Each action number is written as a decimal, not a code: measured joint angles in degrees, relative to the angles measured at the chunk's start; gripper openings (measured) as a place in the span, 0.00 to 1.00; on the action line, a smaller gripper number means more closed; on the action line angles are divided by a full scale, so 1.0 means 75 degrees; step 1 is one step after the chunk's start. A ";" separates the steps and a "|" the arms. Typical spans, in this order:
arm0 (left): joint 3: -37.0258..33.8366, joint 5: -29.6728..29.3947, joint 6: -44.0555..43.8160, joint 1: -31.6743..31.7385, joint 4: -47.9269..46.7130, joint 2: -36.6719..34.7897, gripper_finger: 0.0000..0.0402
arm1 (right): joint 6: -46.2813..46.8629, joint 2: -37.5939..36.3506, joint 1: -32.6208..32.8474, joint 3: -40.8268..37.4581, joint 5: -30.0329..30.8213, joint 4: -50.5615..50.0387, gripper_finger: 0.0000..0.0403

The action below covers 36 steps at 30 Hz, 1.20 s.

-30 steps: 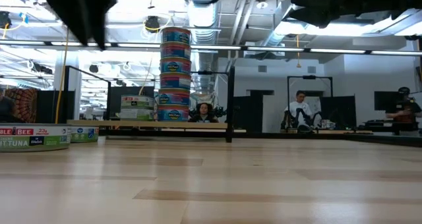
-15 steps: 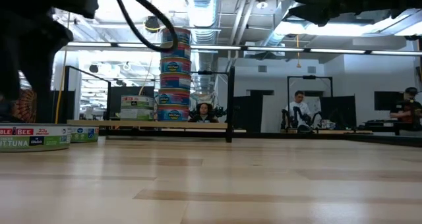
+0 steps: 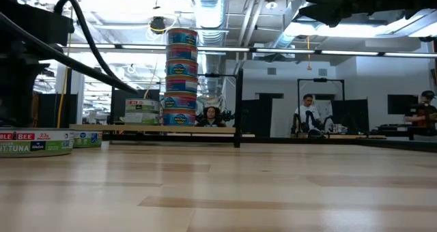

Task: Stack canned seafood by type on shelf
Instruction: Stack the green tuna can on top of the green tuna cans on the shelf

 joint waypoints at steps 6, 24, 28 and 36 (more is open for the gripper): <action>-0.0207 -0.0331 0.0086 0.0003 0.0090 0.0000 0.44 | 0.0000 0.0000 0.0000 0.0000 -0.0001 0.0000 0.82; -0.0917 -0.3123 0.2458 0.0916 0.0742 0.0006 0.24 | 0.0052 0.0009 0.0006 0.0000 -0.0001 0.0032 0.82; -0.0917 -0.3600 0.2792 0.1385 0.0908 0.0006 0.22 | 0.0052 0.0015 0.0006 0.0000 -0.0001 0.0016 0.82; -0.0722 -0.2883 0.2947 0.1649 0.1175 0.0006 0.22 | 0.0015 0.0015 0.0006 0.0000 -0.0001 -0.0018 0.82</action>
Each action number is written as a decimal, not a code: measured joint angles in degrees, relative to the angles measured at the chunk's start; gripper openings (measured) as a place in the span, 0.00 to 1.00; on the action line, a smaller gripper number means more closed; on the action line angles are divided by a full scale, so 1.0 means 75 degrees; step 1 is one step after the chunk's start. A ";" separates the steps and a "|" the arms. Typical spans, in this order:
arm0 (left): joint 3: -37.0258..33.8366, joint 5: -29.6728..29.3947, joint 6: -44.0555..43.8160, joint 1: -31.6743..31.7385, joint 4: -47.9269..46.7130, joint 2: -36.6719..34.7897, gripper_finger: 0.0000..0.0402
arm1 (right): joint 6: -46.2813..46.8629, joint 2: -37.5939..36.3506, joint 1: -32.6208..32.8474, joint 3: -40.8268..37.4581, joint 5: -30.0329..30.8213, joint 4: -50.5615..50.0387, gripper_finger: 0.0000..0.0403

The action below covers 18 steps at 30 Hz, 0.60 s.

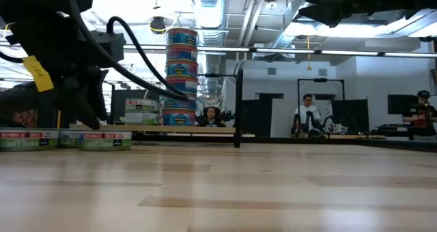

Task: Stack canned seafood by type on shelf
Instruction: Stack the green tuna can on top of the green tuna cans on the shelf

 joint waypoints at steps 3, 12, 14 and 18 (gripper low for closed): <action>-0.0014 0.0185 -0.0048 0.0020 -0.0002 0.0000 0.22 | -0.0003 0.0000 0.0000 -0.0001 0.0000 0.0001 0.82; -0.0422 0.0366 0.0024 0.0436 0.0020 0.0000 0.22 | 0.0037 0.0000 0.0012 -0.0001 0.0000 0.0033 0.82; -0.0587 0.0239 -0.0008 0.0557 0.0041 0.0000 0.22 | 0.0036 0.0000 0.0012 -0.0001 0.0000 0.0026 0.82; -0.0849 0.0142 0.0074 0.0724 0.0300 -0.0008 0.22 | 0.0009 0.0000 0.0012 -0.0003 0.0000 0.0018 0.82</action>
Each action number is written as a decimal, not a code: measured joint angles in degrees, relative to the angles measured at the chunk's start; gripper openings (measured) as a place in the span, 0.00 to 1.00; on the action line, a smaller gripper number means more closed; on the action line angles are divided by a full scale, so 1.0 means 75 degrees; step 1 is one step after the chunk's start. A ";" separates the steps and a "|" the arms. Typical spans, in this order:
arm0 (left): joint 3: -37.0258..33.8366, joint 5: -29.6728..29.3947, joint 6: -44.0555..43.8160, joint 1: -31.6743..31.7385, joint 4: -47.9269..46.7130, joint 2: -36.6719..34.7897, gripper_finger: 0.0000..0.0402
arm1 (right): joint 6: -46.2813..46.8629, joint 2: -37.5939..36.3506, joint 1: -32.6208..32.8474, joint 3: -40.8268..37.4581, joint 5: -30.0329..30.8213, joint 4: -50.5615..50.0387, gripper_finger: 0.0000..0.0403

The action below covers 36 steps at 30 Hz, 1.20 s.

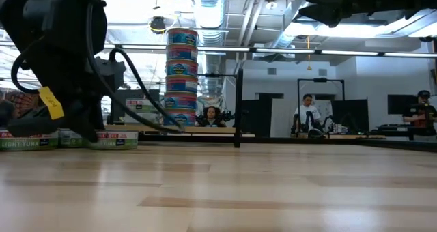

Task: Stack canned seafood by type on shelf
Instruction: Stack the green tuna can on top of the green tuna cans on the shelf

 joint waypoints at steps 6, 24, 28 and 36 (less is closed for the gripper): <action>-0.0186 -0.0163 0.0407 0.0017 0.0760 -0.0018 0.21 | -0.0021 0.0000 -0.0003 0.0002 0.0000 -0.0009 0.82; -0.0068 0.1016 -0.1085 -0.0398 0.1317 0.0025 0.00 | -0.0025 0.0024 0.0003 0.0000 -0.0003 -0.0016 0.82; 0.0475 0.1270 -0.1200 -0.0428 0.1304 -0.0034 0.00 | -0.0024 0.0085 0.0003 -0.0003 -0.0003 -0.0008 0.82; 0.2149 0.2048 -0.2071 -0.0421 0.0902 -0.0045 0.00 | 0.0224 0.0360 0.0009 -0.0003 -0.0003 0.0046 0.82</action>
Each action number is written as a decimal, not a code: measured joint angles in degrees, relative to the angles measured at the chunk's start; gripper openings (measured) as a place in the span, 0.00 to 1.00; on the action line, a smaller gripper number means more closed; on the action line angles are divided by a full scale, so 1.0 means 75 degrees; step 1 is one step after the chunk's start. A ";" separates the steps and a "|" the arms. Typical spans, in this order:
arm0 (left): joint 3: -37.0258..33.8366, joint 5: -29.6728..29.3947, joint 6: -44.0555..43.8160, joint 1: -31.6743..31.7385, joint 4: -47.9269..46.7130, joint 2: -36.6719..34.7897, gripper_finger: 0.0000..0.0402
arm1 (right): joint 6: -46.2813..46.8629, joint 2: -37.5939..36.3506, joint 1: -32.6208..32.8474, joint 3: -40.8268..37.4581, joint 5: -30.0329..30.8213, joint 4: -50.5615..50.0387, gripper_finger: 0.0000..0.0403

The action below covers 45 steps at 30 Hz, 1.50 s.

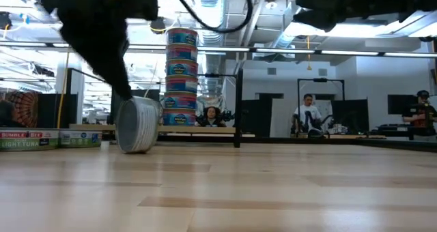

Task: Stack canned seafood by type on shelf
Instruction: Stack the green tuna can on top of the green tuna cans on the shelf

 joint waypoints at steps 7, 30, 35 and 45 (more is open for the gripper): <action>0.0422 0.0247 -0.3134 0.0026 -0.0440 -0.0003 0.06 | 0.0211 0.0489 0.0203 0.0064 0.0000 0.0633 0.82; 0.1228 0.0650 0.3546 0.1141 -0.0257 0.0039 0.73 | 0.0193 0.1054 0.0163 0.0347 0.0000 0.0256 0.82; 0.1798 0.1298 0.5472 0.1509 -0.1195 0.0263 0.73 | 0.0210 0.1054 0.0140 0.0347 0.0006 0.0184 0.82; 0.1849 0.2035 0.8061 0.1910 -0.2067 0.0332 0.73 | 0.1198 0.0473 -0.0291 0.0347 0.0044 -0.0617 0.82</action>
